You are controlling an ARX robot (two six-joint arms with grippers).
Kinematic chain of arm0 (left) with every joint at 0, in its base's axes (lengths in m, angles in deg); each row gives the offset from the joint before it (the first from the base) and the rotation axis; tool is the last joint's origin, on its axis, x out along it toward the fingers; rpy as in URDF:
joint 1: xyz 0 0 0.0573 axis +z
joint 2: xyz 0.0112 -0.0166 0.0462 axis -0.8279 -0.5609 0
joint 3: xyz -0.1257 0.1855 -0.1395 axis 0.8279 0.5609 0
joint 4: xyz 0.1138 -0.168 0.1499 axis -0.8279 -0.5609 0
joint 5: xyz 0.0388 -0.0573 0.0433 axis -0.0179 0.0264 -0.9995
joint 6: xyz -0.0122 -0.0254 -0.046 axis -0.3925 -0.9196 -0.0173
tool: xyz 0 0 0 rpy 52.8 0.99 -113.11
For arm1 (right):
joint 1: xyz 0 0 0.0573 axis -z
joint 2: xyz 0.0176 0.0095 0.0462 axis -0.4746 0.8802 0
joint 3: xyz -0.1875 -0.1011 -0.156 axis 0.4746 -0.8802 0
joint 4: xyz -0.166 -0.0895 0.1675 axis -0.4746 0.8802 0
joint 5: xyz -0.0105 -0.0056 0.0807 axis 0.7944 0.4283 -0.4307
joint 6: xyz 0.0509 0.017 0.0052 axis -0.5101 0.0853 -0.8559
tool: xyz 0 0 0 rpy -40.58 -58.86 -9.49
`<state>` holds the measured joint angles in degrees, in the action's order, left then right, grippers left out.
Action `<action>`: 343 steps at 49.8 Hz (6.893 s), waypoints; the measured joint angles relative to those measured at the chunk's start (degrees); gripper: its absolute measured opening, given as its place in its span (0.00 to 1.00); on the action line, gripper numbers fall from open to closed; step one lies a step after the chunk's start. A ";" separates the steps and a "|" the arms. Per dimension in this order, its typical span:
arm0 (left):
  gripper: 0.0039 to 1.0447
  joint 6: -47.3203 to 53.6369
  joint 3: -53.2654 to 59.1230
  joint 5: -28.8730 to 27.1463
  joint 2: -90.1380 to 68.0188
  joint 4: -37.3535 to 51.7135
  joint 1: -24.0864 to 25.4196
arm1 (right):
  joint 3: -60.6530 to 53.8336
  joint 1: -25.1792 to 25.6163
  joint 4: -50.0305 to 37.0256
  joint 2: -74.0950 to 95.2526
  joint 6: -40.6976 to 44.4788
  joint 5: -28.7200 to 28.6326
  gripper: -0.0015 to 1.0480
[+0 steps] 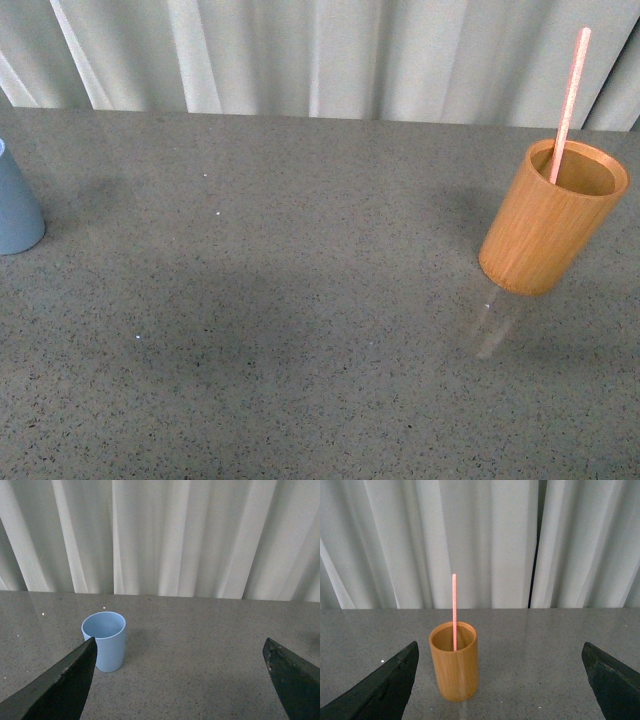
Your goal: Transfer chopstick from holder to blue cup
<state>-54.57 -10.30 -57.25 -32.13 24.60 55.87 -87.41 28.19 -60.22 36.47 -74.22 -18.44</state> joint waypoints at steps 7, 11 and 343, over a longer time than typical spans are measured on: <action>0.94 0.00 0.00 0.00 0.00 0.00 0.00 | 0.00 0.00 -0.02 0.00 0.00 0.00 0.90; 0.94 0.00 0.00 0.00 0.00 0.00 0.00 | 0.00 0.00 -0.02 0.00 0.00 0.00 0.90; 0.53 -0.22 -33.81 -16.22 -82.12 46.71 -17.09 | 0.00 0.00 0.00 0.00 0.00 0.04 0.90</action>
<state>-54.79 -44.11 -73.47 -114.25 71.30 38.78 -87.41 28.19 -60.22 36.47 -74.22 -18.39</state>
